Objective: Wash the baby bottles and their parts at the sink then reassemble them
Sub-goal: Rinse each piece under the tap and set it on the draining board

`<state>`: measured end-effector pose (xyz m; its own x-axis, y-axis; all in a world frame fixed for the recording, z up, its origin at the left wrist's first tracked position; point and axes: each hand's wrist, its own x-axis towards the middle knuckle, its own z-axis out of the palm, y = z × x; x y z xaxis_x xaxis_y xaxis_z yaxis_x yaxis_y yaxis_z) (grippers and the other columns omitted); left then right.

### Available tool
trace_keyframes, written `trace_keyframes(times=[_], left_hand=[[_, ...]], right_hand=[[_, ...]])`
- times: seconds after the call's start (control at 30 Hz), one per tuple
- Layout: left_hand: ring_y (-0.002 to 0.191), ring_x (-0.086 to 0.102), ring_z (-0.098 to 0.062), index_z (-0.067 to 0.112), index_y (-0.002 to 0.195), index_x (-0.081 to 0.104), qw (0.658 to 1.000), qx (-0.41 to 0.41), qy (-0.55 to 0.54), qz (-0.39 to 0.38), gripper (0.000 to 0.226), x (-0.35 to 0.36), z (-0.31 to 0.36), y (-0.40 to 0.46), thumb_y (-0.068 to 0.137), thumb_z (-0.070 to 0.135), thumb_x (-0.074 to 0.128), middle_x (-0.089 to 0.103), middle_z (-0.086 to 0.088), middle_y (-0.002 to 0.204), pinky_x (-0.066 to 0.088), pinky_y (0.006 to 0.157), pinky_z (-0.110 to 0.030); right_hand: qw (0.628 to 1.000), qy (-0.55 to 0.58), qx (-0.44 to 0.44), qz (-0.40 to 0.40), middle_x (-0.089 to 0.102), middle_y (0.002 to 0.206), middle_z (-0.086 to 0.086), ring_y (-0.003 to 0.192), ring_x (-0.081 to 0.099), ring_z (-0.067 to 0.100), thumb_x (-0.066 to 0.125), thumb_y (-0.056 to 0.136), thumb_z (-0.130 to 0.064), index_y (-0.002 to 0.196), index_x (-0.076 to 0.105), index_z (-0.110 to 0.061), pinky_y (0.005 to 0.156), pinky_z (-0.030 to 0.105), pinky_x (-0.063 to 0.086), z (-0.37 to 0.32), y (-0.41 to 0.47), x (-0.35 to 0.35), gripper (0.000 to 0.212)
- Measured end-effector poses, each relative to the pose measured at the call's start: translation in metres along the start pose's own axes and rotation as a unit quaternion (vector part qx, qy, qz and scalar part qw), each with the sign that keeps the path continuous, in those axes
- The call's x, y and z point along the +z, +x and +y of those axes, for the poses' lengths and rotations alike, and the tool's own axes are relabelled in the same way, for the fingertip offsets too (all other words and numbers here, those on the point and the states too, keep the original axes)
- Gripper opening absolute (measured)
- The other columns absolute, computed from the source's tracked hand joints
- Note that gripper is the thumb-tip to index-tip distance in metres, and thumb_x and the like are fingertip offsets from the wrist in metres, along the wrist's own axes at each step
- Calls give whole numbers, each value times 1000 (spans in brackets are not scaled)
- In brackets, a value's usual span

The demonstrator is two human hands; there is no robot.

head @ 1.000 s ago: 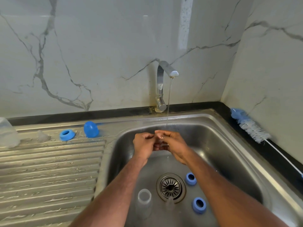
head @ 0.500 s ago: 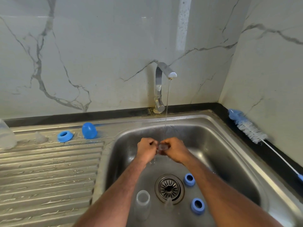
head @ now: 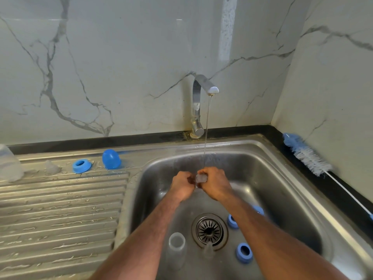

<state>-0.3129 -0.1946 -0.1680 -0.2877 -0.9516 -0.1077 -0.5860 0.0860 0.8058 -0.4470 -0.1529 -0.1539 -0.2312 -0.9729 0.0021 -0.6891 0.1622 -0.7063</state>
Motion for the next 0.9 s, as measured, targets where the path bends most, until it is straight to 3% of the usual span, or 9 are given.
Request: trace_keyframes(times=[0.13,0.23,0.33,0.47,0.57,0.67,0.77,0.83,0.9], left_hand=[[93,70,-22,13,101,73,1000,14,-6,-8,17,1,-2,1,86,6,70,74,-6,95,60,83,-43],[91,72,-20,14,98,74,999,41,-34,5,15,4,-2,1,84,18,78,76,-4,92,59,85,-42],[81,75,-15,13,95,76,994,63,-84,39,8,5,4,-4,90,19,75,77,0,86,63,78,-39],[65,74,-24,1,88,75,981,44,-185,30,21,4,12,-11,99,5,58,75,-10,74,61,63,-36],[60,68,-19,-2,86,72,962,10,-271,-18,27,7,20,-19,102,4,51,70,-12,69,57,58,-31],[65,69,-24,-3,86,72,958,9,-285,-14,26,10,22,-19,102,5,53,71,-16,75,60,65,-35],[63,71,-35,-7,78,70,977,47,-202,47,24,9,21,-15,97,1,57,71,-21,70,63,63,-42],[62,70,-38,-5,78,71,971,35,-226,72,24,8,23,-15,96,0,57,71,-22,69,62,60,-44],[62,69,-33,-6,83,73,945,-15,-318,68,22,5,26,-16,95,-2,56,73,-21,74,60,58,-39]], right_hand=[[1000,25,5,12,70,123,5,111,67,19,71,92,-14,126,69,-16,97,27,52,2,2,-1,34],[986,155,58,4,77,99,8,94,73,22,62,100,-19,101,77,-12,93,35,58,2,1,-2,16],[969,231,84,-4,77,84,15,77,77,26,57,103,-23,89,76,-5,77,43,64,0,0,-1,30],[986,153,45,45,76,80,10,75,74,25,56,103,-34,88,76,-13,72,39,63,-1,0,-1,33],[986,162,-25,19,72,104,1,95,68,13,51,105,-26,117,70,-19,87,27,57,-4,-2,2,24],[993,101,-47,48,69,87,-3,81,65,6,46,107,-26,95,69,-19,73,18,51,-5,-2,2,28],[991,129,29,23,69,67,7,54,61,13,39,107,-46,76,67,-12,51,23,46,0,-1,0,54],[987,160,28,2,69,69,9,50,58,13,37,106,-49,79,67,-12,44,22,42,0,0,0,55],[985,170,-24,-8,70,86,1,69,63,9,39,106,-45,99,65,-21,57,23,47,1,0,5,37]])
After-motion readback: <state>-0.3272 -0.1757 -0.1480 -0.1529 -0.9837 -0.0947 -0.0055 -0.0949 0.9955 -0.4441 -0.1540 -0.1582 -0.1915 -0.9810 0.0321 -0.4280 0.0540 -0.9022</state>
